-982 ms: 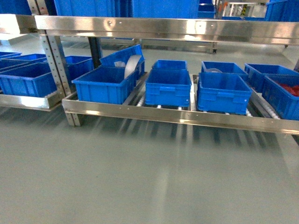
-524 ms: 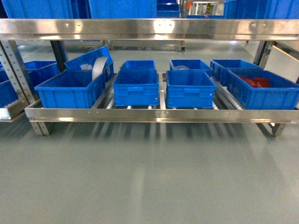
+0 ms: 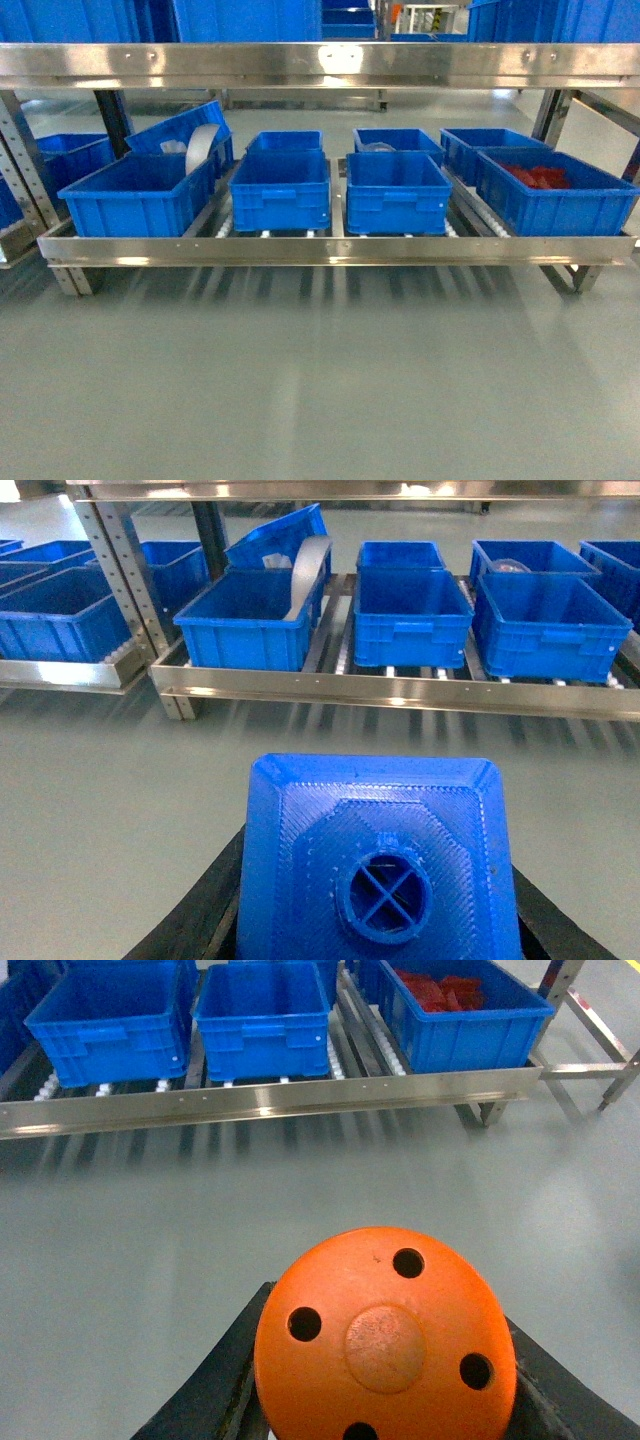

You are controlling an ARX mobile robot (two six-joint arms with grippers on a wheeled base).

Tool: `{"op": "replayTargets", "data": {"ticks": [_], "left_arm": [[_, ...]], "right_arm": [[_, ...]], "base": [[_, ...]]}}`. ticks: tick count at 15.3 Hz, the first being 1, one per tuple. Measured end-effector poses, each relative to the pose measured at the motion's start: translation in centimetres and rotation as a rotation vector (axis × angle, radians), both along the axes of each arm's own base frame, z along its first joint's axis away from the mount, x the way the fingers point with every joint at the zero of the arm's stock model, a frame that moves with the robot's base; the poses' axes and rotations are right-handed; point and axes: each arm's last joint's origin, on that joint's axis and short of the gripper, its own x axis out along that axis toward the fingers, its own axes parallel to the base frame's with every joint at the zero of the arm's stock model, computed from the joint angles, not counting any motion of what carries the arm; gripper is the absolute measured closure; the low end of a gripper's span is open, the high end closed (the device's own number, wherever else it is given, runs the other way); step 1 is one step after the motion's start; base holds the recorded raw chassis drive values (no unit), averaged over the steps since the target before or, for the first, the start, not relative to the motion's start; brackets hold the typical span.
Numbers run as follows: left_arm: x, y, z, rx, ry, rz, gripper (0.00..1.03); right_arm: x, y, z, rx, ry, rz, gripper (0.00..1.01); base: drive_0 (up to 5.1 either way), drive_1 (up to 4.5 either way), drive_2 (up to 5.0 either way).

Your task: Sort blue parts and orange caps into right shelf containers

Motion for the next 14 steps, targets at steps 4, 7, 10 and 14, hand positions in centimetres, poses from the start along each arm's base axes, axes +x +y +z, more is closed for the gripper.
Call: {"op": "replayTargets", "data": {"ticks": [4,7,10,14], "left_arm": [[0.00,0.00,0.00,0.000,0.000,0.000,0.59],[0.01,0.00,0.00,0.000,-0.001,0.000,0.59],[0.02,0.00,-0.03,0.000,0.002,0.000,0.59],[0.02,-0.07,-0.02,-0.001,0.000,-0.007,0.59]], "right_arm": [[-0.02,-0.01,-0.04,-0.001,0.004,-0.001,0.58],[0.00,-0.01,-0.01,0.000,0.000,-0.001,0.58],[-0.01,-0.01,-0.02,0.000,0.001,-0.001,0.58],[-0.03,-0.11,-0.12,-0.002,0.008,-0.006,0.58]], "base": [[2.7,1.80,-5.2],[2.7,1.80,-5.2],[2.7,1.80,-5.2],[0.7,3.32,-4.1]]}}
